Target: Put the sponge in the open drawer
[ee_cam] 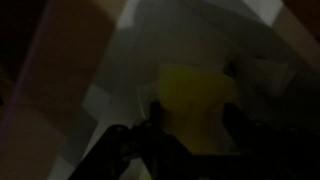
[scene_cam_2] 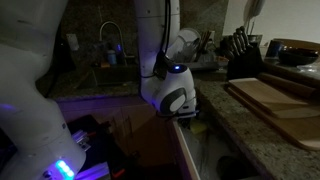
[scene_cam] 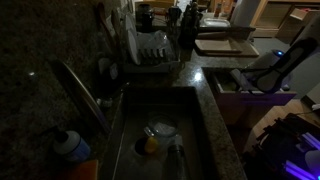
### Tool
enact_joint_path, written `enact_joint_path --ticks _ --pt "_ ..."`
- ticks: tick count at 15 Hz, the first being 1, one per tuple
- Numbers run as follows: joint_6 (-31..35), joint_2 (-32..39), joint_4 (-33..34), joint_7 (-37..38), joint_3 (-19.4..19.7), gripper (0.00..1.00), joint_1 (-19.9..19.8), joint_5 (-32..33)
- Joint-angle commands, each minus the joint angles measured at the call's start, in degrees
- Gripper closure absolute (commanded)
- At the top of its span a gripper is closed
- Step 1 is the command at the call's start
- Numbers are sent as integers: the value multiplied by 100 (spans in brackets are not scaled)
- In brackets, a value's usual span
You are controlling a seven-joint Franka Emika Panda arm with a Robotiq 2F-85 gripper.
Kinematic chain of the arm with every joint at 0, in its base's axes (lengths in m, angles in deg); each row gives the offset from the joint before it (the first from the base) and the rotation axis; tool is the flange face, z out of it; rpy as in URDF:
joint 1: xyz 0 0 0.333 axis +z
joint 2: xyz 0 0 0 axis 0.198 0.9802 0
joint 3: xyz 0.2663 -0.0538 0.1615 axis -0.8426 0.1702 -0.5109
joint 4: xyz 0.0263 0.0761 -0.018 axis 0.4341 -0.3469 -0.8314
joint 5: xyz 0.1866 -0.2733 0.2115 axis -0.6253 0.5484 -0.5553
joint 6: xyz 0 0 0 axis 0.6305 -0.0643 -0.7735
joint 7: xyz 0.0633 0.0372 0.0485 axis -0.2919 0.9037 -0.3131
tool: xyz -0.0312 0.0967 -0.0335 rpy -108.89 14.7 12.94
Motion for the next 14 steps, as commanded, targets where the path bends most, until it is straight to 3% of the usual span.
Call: enact_joint_path --ticks 1,5,7,8,10,14 --pt "-507 -342 -398 -754 -997 2 -1537 482" --pt "-1400 -1223 -712 -1662 -1244 0 -1973 -589" --pt "-2021 -1937 -875 -2163 -1018 0 -1663 -1389" --pt "-2344 -2264 -909 -1772 -986 0 -1770 -857" --pt "-2732 -2941 -1039 -1783 -982 0 -1752 -912" --pt "-2279 -3805 -1257 -1387 -874 0 -1721 -715"
